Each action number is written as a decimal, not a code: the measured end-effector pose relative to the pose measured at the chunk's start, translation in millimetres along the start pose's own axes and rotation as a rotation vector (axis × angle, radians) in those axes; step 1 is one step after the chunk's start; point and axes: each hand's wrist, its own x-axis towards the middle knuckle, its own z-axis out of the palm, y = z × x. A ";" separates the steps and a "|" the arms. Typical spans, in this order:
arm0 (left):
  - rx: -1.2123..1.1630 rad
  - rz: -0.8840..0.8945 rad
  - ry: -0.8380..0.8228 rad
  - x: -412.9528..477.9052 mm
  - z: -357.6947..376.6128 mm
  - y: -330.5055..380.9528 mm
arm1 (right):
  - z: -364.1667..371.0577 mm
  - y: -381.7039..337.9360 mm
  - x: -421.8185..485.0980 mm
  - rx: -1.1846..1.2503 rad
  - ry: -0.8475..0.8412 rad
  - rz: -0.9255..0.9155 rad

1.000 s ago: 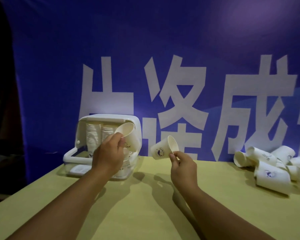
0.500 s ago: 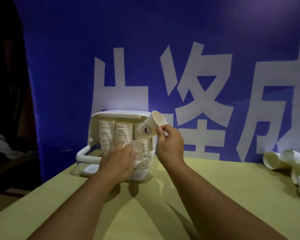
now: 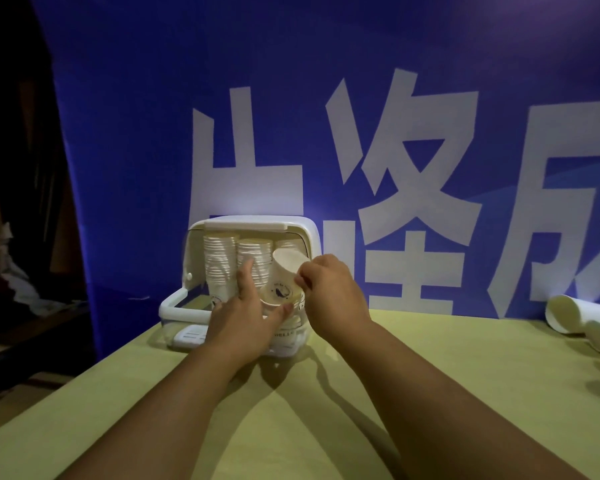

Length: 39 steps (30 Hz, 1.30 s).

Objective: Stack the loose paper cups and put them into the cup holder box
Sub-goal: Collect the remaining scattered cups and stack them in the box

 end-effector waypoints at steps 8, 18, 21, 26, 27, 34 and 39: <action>0.072 0.030 -0.067 -4.6 -5.1 4.2 | 13.9 9.2 -5.6 0.082 -0.171 0.108; 0.089 0.128 0.082 -2.9 0.7 2.3 | 7.1 20.1 -13.1 0.108 -0.055 0.169; 0.139 0.223 0.217 -10.7 -1.2 13.5 | -12.2 27.4 -21.9 0.087 -0.007 0.233; 0.120 0.268 0.033 -44.6 -8.8 56.6 | -64.1 51.1 -58.7 -0.031 -0.002 0.303; 0.131 0.276 0.003 -51.0 -7.5 65.0 | -78.7 57.5 -68.5 -0.074 0.004 0.312; 0.066 0.356 -0.214 -99.7 16.7 138.5 | -177.4 107.3 -133.2 -0.469 0.078 0.353; 0.019 0.443 -0.313 -128.8 46.1 193.7 | -232.1 149.4 -168.2 -0.430 0.109 0.478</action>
